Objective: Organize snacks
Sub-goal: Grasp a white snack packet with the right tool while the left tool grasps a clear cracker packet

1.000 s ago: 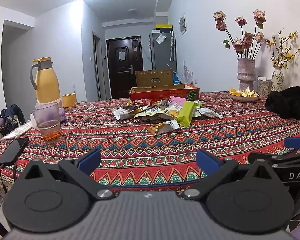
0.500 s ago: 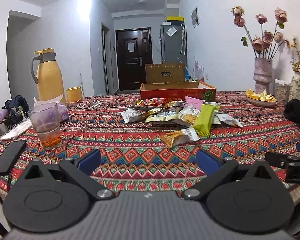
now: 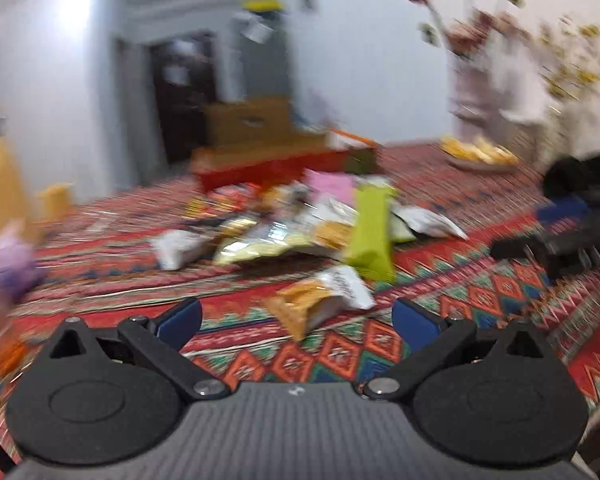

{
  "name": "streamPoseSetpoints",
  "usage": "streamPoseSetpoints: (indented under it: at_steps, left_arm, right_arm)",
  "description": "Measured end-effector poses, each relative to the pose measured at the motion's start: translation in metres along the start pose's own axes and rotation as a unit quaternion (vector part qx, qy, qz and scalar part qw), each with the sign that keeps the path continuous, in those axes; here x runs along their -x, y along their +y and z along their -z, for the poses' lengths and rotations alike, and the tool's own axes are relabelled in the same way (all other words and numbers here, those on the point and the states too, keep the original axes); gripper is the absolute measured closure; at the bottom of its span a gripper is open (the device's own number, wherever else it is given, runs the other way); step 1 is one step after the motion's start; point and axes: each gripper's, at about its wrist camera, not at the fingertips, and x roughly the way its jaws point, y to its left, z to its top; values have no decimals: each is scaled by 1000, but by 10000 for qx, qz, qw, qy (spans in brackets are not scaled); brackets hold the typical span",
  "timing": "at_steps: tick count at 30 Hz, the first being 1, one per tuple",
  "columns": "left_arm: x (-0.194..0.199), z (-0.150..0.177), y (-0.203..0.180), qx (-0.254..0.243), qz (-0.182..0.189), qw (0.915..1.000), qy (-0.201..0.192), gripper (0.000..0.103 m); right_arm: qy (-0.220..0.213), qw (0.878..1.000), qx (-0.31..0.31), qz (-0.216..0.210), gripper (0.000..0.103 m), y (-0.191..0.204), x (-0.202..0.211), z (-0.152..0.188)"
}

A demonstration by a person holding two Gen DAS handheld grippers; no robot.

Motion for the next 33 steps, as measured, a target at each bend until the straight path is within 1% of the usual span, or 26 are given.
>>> streamPoseSetpoints:
  at_steps: [1,2,3,5,6,7,8,9,10,11,14,16,17,19,20,21,22,23,24,27,30,33]
  left_arm:
    - [-8,-3,6,-68,238,9996,96,1]
    - [-17,-7,12,-195,367,9990,181,5]
    - [-27,-11,15,-390,388,9983,213,10]
    - [-46,-15,18,-780,513,9953,267,12]
    - [-55,-16,20,-954,776,9919,319,11]
    - [-63,-15,22,-1114,1178,9860,385,11]
    - [-74,-14,25,-1212,1450,9808,484,11]
    - [-84,-14,27,-1232,1427,9802,602,12]
    - [-91,-15,27,-1259,1392,9798,694,12]
    - [-99,-16,28,-1297,1439,9780,773,12]
    - [-116,-20,28,-1200,1763,9735,823,11]
    - [-129,-20,23,-1051,1942,9706,963,11]
    - [-133,-21,23,-914,1975,9711,979,11]
    - [-135,-24,21,-809,1844,9748,957,18]
    - [-133,-25,20,-739,1807,9763,936,38]
    - [-131,-26,20,-659,1790,9773,917,53]
    - [-128,-26,19,-580,1760,9781,952,54]
    - [-124,-25,18,-530,1766,9778,992,60]
    - [-122,-26,19,-491,1729,9783,1028,64]
    - [-105,-21,13,-285,1584,9808,1099,64]
    - [-79,-11,9,-30,1432,9833,1122,64]
    - [-50,-4,6,264,1300,9863,982,64]
  right_arm:
    - [81,9999,115,-19,12,-9,-7,-6]
    - [167,9996,239,-46,14,-17,-16,-11]
    - [257,9990,362,-88,15,-24,-25,-16]
    - [472,9968,591,-255,16,-37,-49,-25]
    - [559,9957,660,-328,18,-41,-61,-28]
    - [694,9940,751,-379,18,-45,-76,-31]
    - [787,9925,842,-410,21,-46,-86,-32]
    - [852,9911,942,-404,24,-48,-97,-34]
    - [887,9896,1061,-398,24,-50,-108,-36]
    - [924,9882,1140,-450,24,-51,-116,-38]
    - [992,9848,1257,-680,24,-56,-138,-45]
    - [956,9838,1265,-833,24,-57,-148,-50]
    - [968,9834,1234,-908,24,-59,-153,-52]
    - [983,9826,1140,-1087,26,-61,-160,-54]
    - [998,9823,1096,-1141,36,-62,-162,-55]
    - [1036,9823,1033,-1168,49,-63,-164,-55]
    - [1049,9825,933,-1223,52,-65,-164,-54]
    - [1038,9831,813,-1267,56,-68,-162,-53]
    - [1014,9838,782,-1251,57,-69,-159,-51]
    - [1021,9843,829,-1177,58,-65,-144,-43]
    - [1060,9851,826,-1072,59,-55,-119,-30]
    - [989,9875,855,-880,59,-42,-83,-10]
